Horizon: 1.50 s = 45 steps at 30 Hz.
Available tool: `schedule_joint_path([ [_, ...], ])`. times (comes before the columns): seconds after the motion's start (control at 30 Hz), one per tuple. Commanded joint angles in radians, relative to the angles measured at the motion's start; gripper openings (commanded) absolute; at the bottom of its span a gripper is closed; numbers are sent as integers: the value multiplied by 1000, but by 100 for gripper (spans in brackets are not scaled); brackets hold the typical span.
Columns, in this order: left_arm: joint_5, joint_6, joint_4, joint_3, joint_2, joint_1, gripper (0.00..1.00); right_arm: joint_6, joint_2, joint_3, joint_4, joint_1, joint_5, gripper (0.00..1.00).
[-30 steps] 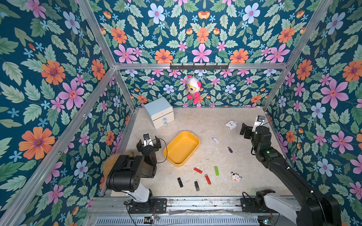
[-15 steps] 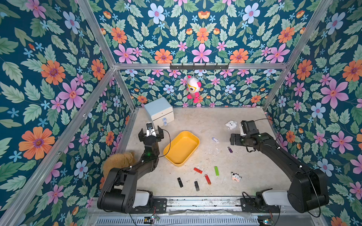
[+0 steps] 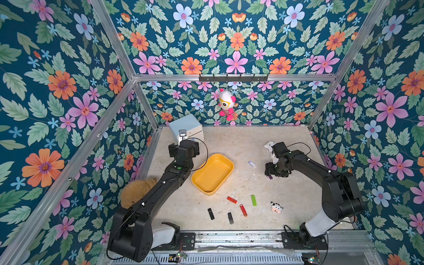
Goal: Put the usb flash drive into the storage box
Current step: Pick up the USB flash from the center of the board.
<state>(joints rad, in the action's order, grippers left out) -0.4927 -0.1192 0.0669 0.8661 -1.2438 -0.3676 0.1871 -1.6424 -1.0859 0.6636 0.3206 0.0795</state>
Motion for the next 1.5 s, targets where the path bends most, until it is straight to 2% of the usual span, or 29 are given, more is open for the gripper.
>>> schedule_joint_path([
  [0.0, 61, -53, -121, 11, 27, -1, 99, -15, -50, -29, 36, 2, 14, 71],
  [0.07, 80, -60, -149, 24, 29, -2, 99, -18, -77, -42, 46, 2, 5, 68],
  [0.63, 155, -84, -188, 63, -21, -2, 99, -45, -201, -101, 50, 2, -11, 58],
  [1.17, 226, -91, -216, 113, -74, -18, 100, -48, -218, -83, 56, 7, -36, 42],
  [1.47, 287, -39, -266, 211, -204, -65, 99, -46, -234, -88, 66, 29, -38, 30],
])
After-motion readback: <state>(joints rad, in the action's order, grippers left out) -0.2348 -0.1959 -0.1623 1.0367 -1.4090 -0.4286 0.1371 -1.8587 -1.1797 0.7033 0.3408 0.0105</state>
